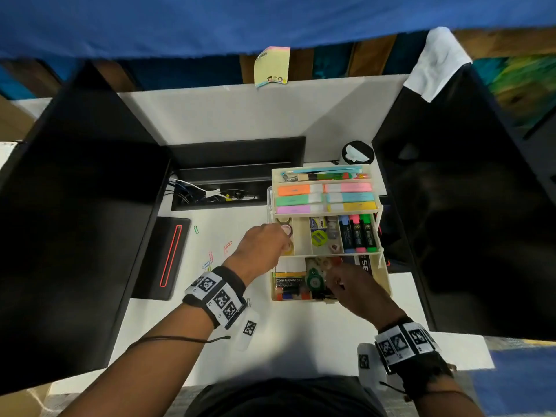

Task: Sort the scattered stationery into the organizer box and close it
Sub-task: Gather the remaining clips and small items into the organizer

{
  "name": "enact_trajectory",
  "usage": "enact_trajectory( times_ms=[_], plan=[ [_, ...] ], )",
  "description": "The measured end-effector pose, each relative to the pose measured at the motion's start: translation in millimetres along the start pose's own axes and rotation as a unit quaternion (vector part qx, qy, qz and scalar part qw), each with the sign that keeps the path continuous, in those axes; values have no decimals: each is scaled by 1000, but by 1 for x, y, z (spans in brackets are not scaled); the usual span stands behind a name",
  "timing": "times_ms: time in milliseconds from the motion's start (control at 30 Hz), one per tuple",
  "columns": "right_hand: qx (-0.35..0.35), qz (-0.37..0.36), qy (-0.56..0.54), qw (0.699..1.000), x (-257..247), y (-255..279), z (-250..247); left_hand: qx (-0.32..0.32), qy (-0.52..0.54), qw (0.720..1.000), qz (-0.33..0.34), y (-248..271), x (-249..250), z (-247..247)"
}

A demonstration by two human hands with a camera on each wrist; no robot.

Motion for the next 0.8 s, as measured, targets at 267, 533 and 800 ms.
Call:
enact_trajectory(
  times_ms=[267,533,800],
  plan=[
    [25,-91,-7,996,-50,4,-10,21,61,998,27,25,-6,-5],
    [11,-176,-10,984,-132,-2,9,104,140,984,-35,93,-58,8],
    [-41,-214,56,974,-194,-20,93,123,182,965,-143,196,-110,62]
  ],
)
Point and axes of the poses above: each hand's wrist, its own y-axis away from the middle knuckle, its own z-axis out of the palm, x = y × z, the point moved 1 cm from there along -y, towards the middle knuckle, and after that the axes turned 13 degrees about z, right-handed, at the moved point
